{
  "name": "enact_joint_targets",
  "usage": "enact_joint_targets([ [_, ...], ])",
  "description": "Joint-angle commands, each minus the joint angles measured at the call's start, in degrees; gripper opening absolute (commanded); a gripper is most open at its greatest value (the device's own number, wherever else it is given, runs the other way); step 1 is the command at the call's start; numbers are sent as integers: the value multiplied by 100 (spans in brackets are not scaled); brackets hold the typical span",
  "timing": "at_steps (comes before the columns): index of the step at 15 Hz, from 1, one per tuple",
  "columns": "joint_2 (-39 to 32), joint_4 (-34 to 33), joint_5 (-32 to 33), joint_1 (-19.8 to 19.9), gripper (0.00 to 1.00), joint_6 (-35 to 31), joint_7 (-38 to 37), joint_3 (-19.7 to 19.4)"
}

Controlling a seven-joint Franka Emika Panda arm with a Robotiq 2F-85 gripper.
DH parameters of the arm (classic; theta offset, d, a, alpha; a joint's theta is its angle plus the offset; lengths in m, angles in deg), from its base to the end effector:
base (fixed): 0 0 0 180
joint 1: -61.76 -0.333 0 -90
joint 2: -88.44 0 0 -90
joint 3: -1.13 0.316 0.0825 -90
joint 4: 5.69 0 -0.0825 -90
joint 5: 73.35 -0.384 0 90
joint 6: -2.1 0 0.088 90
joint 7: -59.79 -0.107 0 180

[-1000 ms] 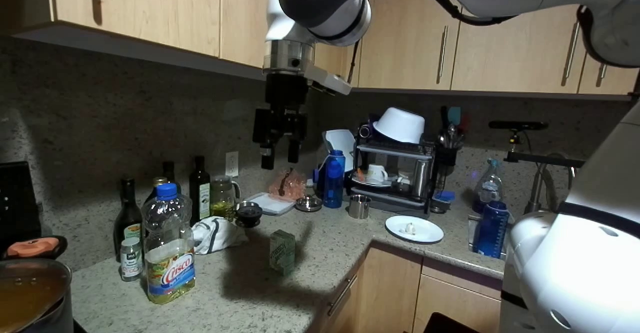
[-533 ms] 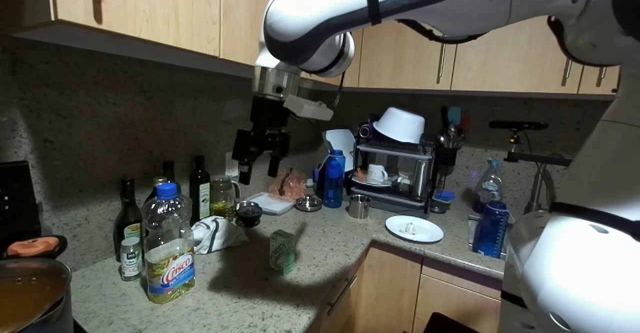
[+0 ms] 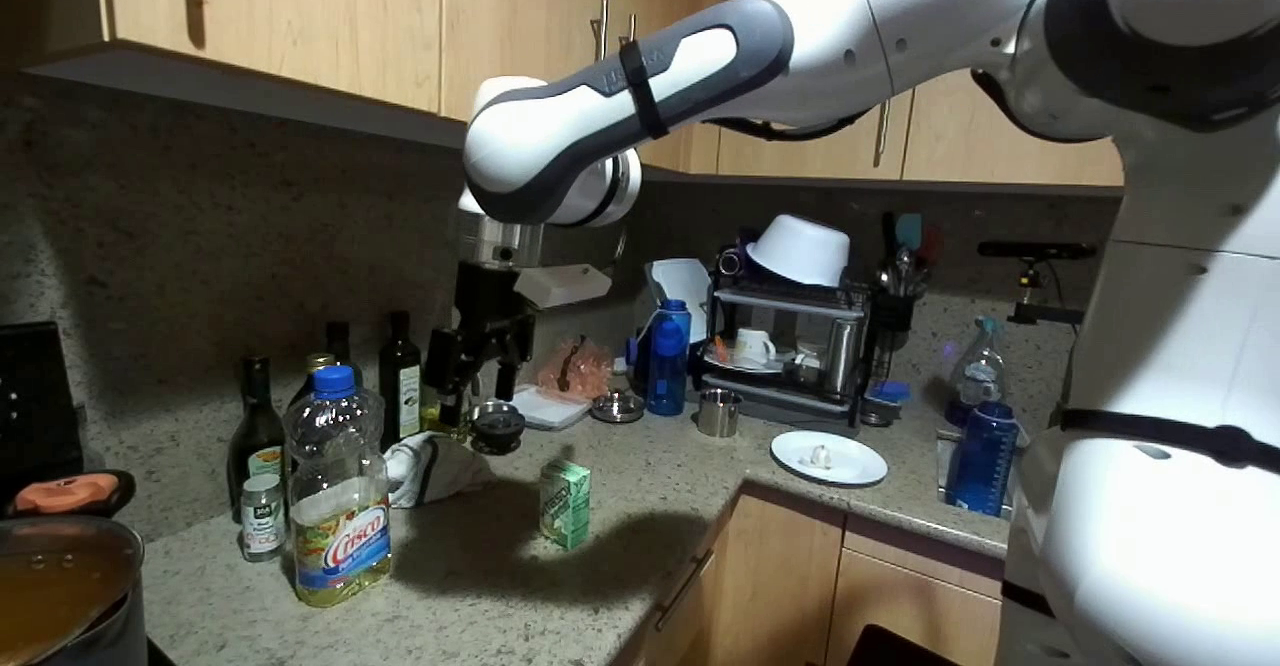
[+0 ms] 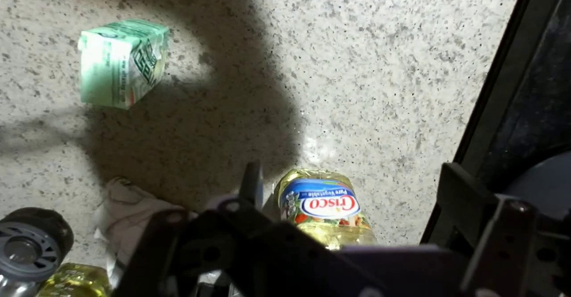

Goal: Put the towel on the green box

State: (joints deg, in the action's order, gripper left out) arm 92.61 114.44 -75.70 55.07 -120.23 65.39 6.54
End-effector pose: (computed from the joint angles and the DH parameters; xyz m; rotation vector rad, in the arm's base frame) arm 0.5275 0.1157 0.4635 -3.0694 -0.4467 -0.1694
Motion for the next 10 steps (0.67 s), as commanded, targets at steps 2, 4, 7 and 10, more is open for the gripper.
enact_joint_targets([
  [2,-58,-86,16,10,100,12,-2,31],
  [4,-165,-122,-36,27,100,-120,-59,14],
  [7,-571,-287,51,107,100,-554,-480,-39],
  [10,-1148,-551,12,156,100,-1096,-728,-108],
])
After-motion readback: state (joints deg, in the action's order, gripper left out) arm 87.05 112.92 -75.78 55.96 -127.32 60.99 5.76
